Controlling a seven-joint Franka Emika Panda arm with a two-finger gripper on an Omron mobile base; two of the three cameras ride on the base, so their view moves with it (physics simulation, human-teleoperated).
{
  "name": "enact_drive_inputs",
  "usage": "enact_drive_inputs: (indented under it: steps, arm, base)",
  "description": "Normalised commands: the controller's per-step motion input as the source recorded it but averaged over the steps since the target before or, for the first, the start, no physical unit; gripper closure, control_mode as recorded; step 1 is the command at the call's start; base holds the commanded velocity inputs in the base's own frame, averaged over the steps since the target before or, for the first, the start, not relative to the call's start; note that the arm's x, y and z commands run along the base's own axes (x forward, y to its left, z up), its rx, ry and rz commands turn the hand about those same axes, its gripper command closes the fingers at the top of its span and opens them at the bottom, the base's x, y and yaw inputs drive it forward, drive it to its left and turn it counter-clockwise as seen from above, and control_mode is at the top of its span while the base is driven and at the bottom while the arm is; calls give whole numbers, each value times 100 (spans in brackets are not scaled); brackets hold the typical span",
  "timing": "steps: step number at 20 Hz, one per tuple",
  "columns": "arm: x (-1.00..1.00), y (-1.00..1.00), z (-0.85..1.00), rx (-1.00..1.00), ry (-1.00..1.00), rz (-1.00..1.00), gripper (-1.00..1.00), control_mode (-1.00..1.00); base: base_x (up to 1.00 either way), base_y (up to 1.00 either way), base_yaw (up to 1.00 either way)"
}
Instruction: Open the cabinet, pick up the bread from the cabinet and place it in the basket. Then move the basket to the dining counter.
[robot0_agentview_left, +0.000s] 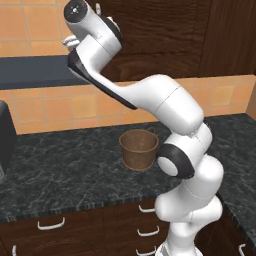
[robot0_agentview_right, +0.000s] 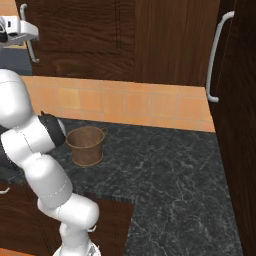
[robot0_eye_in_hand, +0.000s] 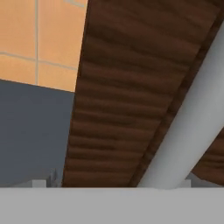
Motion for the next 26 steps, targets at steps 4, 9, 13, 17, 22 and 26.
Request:
enact_drive_inputs:
  steps: [4, 9, 13, 17, 22, 26]
  arm:
    - [23, 0, -10, 10, -4, 11, 100, -100]
    - [19, 0, -5, 7, -5, 8, 100, -100]
    - [19, 0, -4, 5, -6, 6, 100, -100]
    - [28, -1, -14, 1, -5, 4, 100, -100]
    - [7, -2, -25, -3, 1, 3, 100, -100]
    - [-84, -22, -4, 0, 0, 8, 100, -100]
  base:
    - [0, 0, 0]
    - [0, 0, 0]
    - [0, 0, 0]
    - [0, 0, 0]
    - [0, 0, 0]
    - [0, 0, 0]
